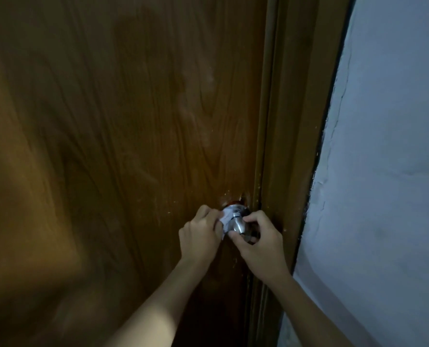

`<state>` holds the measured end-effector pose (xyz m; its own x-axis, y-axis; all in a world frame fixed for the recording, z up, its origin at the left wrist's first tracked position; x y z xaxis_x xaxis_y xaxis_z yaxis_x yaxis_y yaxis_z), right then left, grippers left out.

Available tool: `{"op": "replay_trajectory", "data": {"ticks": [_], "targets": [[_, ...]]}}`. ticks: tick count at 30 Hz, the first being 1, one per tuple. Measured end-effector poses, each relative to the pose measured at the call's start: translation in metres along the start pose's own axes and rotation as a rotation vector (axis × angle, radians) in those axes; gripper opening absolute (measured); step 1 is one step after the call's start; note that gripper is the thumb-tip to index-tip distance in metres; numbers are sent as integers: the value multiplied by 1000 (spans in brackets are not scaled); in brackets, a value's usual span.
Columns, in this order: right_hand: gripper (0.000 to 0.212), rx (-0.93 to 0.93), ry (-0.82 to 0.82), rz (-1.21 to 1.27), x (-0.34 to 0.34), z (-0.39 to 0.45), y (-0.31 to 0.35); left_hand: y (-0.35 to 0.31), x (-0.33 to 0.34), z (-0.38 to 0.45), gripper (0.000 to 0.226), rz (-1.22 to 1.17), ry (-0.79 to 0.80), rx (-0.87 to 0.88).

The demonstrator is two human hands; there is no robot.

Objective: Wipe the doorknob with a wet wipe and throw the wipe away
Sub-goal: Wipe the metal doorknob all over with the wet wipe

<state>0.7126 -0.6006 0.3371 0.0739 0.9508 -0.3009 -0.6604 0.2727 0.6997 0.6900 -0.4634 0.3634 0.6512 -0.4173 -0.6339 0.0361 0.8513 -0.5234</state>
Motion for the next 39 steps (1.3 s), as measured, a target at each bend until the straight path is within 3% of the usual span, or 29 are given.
{"op": "replay_trajectory", "data": {"ticks": [5, 10, 15, 23, 27, 33, 39], "targets": [[29, -48, -2, 4, -1, 3, 0, 8, 11, -9, 10, 34, 83, -11], [30, -57, -20, -4, 0, 3, -2, 0, -7, 13, 11, 0, -27, 80], [30, -52, -24, -6, 0, 3, -4, 0, 4, 4, 19, 85, 1, 169], [31, -67, -8, -4, 0, 3, -2, 3, -5, 9, 12, 0, -70, 127], [29, -86, -12, -1, 0, 3, -1, 2, 13, -4, 11, 37, -5, 179], [29, -74, -8, 7, 1, 4, -2, 14, 27, -6, 17, 11, 27, 31], [28, -71, 7, 8, 0, 4, -2, 11, 24, 1, 16, 45, 57, 69]]}}
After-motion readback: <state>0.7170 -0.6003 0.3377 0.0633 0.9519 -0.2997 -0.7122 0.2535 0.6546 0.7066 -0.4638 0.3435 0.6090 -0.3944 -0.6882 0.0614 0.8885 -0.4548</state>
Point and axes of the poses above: each hand's wrist, its own z-axis towards the middle knuckle, its own x-axis out of the palm, y = z × x, the point moved 10 cm from there along z, towards the middle knuckle, and after that the axes turned 11 degrees about -x, right-handed, at the moved point
